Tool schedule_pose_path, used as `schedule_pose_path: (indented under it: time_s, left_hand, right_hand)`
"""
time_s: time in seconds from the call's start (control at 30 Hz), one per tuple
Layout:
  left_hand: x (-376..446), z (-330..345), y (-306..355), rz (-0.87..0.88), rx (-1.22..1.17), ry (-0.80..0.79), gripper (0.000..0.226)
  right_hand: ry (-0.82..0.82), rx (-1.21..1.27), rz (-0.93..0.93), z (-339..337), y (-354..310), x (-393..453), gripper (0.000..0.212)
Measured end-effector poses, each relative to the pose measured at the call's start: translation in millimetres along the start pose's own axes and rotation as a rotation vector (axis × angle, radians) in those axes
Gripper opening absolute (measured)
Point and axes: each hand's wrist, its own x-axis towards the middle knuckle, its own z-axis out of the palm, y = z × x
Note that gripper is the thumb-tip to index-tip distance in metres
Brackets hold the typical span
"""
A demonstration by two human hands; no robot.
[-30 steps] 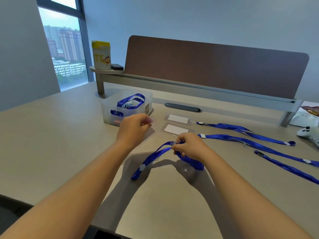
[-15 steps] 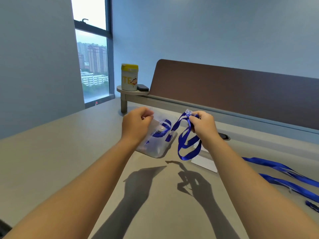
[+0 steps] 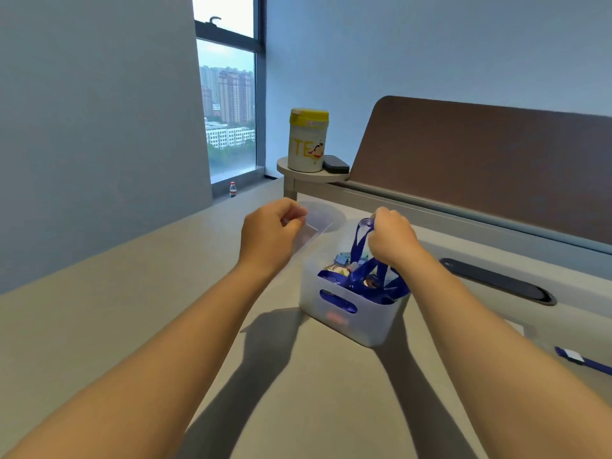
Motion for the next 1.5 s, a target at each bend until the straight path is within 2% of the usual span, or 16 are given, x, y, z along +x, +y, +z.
schedule_pose_path:
  time_s: [0.07, 0.17, 0.23, 0.33, 0.5, 0.67, 0.8, 1.13, 1.3, 1.5]
  left_hand:
    - [4, 2, -6, 0.005, 0.011, -0.001, 0.018]
    - [6, 8, -9, 0.021, 0.012, -0.015, 0.019]
    - [4, 10, -7, 0.030, 0.002, -0.036, 0.019]
    - [-4, 11, 4, 0.049, -0.011, -0.055, 0.019]
    - [-32, 15, 38, 0.112, -0.054, -0.074, 0.019]
    - [-80, 31, 85, 0.195, -0.164, -0.116, 0.019]
    - [-134, 56, 121, 0.259, -0.263, -0.180, 0.017]
    - [-243, 147, 198, 0.422, -0.307, -0.398, 0.012]
    - [-264, 189, 228, 0.469, -0.311, -0.479, 0.013]
    - [-271, 218, 236, 0.460, -0.311, -0.497, 0.012]
  right_hand:
    - [-0.010, -0.007, -0.051, 13, -3, 8, 0.040]
    - [-0.221, 0.008, -0.075, 30, 1, 9, 0.038]
    - [-0.297, 0.071, -0.064, 27, 7, 6, 0.044]
    - [-0.186, 0.187, -0.079, 8, 17, -8, 0.059]
    - [-0.004, 0.487, -0.018, -32, 41, -60, 0.041]
    - [0.104, 0.592, 0.053, -71, 86, -124, 0.034]
    - [0.175, 0.580, 0.124, -91, 137, -182, 0.033]
    - [0.254, 0.433, 0.432, -108, 273, -294, 0.033]
    - [0.259, 0.299, 0.577, -109, 338, -307, 0.036]
    - [0.158, 0.096, 0.643, -86, 380, -293, 0.043]
